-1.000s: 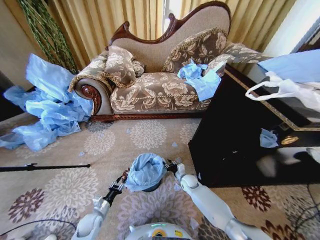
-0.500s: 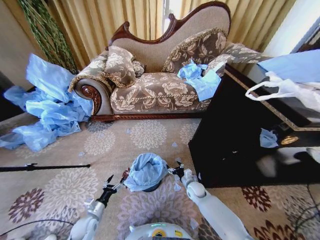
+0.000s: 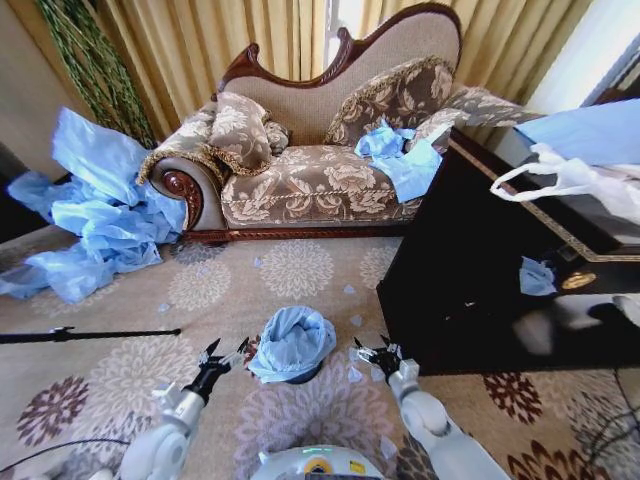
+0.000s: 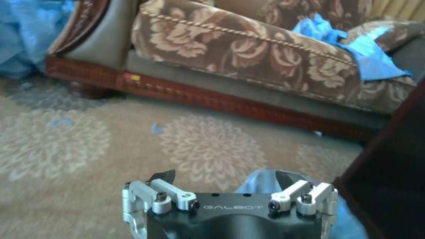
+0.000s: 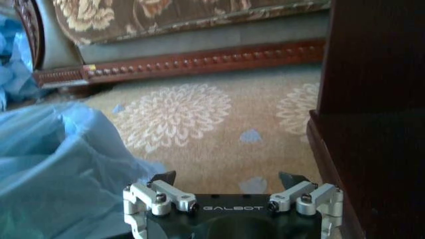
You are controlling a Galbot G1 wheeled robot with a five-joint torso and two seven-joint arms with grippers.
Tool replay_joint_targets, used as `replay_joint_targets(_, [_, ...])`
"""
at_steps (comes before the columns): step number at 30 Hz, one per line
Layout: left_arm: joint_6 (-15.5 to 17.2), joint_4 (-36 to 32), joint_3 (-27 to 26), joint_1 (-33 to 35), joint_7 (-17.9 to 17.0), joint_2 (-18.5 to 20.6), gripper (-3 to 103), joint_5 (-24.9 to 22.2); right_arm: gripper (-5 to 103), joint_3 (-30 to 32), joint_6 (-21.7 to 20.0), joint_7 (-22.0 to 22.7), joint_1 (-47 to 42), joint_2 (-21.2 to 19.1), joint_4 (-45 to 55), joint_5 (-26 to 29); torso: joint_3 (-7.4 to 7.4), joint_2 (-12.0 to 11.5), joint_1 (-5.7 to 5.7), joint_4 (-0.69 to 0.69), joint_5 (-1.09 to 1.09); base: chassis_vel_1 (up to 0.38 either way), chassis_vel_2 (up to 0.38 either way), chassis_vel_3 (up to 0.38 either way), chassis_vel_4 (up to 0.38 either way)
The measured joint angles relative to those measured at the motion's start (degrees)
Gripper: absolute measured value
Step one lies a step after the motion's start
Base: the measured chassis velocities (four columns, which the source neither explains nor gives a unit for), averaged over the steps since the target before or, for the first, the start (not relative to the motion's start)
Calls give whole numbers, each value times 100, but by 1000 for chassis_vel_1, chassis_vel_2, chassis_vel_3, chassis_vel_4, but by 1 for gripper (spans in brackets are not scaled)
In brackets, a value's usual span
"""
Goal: Place a garbage bag over the trash bin.
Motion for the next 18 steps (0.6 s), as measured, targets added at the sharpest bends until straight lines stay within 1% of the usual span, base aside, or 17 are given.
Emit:
replay_joint_targets(1, [413,-340,148,-121,-328,82,101,-147,100,64,2,-2,-72,49,86,2,0,0,0,-1,-1,0,0,0,0])
replay_joint_targets(2, [413,-340,148,-121,-328,82,101,-147,100,64,2,-2,-72,49,86,2,0,0,0,-1,-1,0,0,0,0])
replay_joint_targets(4, [1085,-742,430,-441,-993,265,91,-535,100,103,3,-3,-128,113,213,2,0,0,0,-1,1,0,0,0,0])
replay_joint_targets(5, [1085,-742,430,-441,-993,265,91,-535,100,103,3,-3,-128,113,213,2,0,0,0,-1,1,0,0,0,0])
replay_joint_targets(6, [1355,-843,672,-658,-1310,386,86,-776,100,105,3,-5,-142,137,275,3,0,0,0,1,1,0,0,0,0])
replay_joint_targets(8, [1658,-852,1111,-1074,-1803,553,75,-1120,100,94,3,-4,-139,155,350,9,0,0,0,-2,-3,0,0,0,0])
replay_joint_targets(9, [1658,-852,1111,-1074,-1803,553,75,-1120,100,94,3,-4,-139,155,350,9,0,0,0,-2,-3,0,0,0,0])
replay_joint_targets(10, [1767,-775,1307,-1282,-1990,605,70,-1276,100,80,2,-1,-129,161,385,12,1,0,0,-4,-1,0,0,0,0])
replay_joint_targets(11, [1844,-645,1480,-1447,-2095,623,64,-1368,100,67,-2,4,-119,160,418,23,1,0,0,-2,1,0,0,0,0])
replay_joint_targets(12, [1844,-645,1480,-1447,-2095,623,64,-1368,100,67,-2,4,-119,160,418,23,1,0,0,-2,1,0,0,0,0])
replay_joint_targets(13, [1891,-462,1654,-1626,-2209,608,58,-1440,100,54,-10,6,-109,155,457,43,1,0,0,0,-1,0,0,0,0])
replay_joint_targets(14, [1924,-270,1830,-1816,-2381,556,53,-1513,100,46,-17,8,-101,150,482,56,1,0,0,0,-2,0,0,0,0])
replay_joint_targets(15, [1980,-141,1971,-1963,-2552,503,53,-1669,100,41,-20,9,-96,149,492,59,1,0,0,0,-2,0,0,0,0])
replay_joint_targets(16, [2085,0,2188,-2148,-2887,428,47,-1998,100,38,-29,12,-95,147,505,64,1,0,1,0,0,0,0,0,0])
replay_joint_targets(17, [2085,0,2188,-2148,-2887,428,47,-1998,100,38,-29,12,-95,147,505,64,1,0,1,0,0,0,0,0,0])
replay_joint_targets(18, [2136,113,2361,-2299,-3215,373,42,-2270,100,34,-34,16,-94,146,517,69,1,0,1,0,0,0,0,0,0])
